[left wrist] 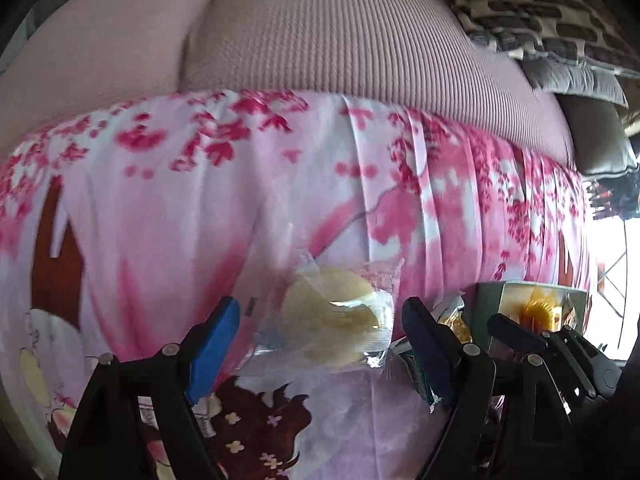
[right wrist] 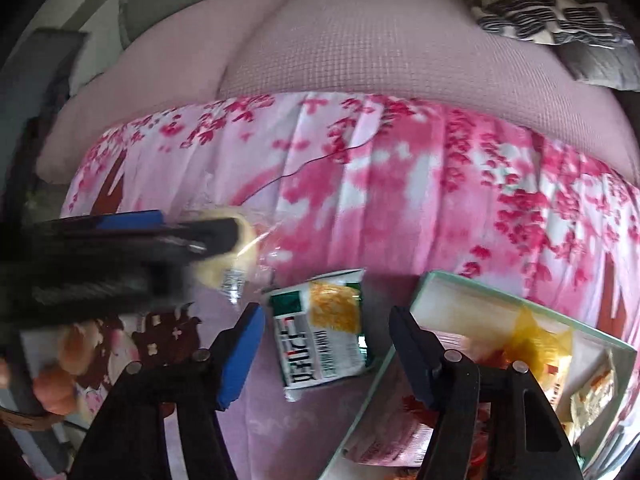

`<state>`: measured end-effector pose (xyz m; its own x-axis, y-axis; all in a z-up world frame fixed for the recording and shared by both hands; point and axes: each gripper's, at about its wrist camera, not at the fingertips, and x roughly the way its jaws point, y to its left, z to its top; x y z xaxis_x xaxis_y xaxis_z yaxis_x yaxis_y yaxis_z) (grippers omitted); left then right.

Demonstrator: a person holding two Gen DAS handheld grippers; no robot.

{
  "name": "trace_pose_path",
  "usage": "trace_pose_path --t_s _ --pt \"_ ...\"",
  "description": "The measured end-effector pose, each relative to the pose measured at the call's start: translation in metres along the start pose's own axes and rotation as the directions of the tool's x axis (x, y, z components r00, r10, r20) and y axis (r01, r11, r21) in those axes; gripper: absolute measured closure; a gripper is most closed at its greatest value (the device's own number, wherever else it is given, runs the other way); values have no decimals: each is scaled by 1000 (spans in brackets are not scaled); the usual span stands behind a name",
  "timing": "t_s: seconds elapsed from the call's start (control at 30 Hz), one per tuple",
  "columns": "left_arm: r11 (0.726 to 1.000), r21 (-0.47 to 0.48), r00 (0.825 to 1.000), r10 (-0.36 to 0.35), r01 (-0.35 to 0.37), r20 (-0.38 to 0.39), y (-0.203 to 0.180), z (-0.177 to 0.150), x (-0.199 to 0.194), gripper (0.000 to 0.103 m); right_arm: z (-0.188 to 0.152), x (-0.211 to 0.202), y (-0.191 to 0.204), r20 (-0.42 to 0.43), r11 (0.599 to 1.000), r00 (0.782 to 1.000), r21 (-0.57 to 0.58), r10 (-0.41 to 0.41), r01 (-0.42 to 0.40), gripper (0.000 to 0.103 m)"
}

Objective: Organize snacks
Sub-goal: 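Grasp the clear bun bag with the left gripper while the right grasps the white-green biscuit packet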

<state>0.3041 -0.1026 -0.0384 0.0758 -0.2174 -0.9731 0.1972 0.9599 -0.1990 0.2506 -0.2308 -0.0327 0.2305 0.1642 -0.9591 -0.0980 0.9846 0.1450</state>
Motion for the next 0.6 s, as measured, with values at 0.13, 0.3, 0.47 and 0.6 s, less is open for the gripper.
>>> trace_pose_path --t_s 0.13,0.3,0.47,0.6 --pt "1000 2 1000 15 -15 -13 -3 -1 12 19 -1 17 8 -32 998 998 -37 -45 44 40" --pt "1000 -8 1000 10 -10 -9 1 -3 19 27 -3 31 14 -45 995 996 -62 -75 72 48" --pt "999 -46 1000 -14 14 14 7 -9 14 35 -10 30 19 -19 994 996 -62 -89 88 51" --pt "997 -70 998 -23 26 51 14 -19 1 36 -23 14 22 22 993 995 -71 -92 94 51"
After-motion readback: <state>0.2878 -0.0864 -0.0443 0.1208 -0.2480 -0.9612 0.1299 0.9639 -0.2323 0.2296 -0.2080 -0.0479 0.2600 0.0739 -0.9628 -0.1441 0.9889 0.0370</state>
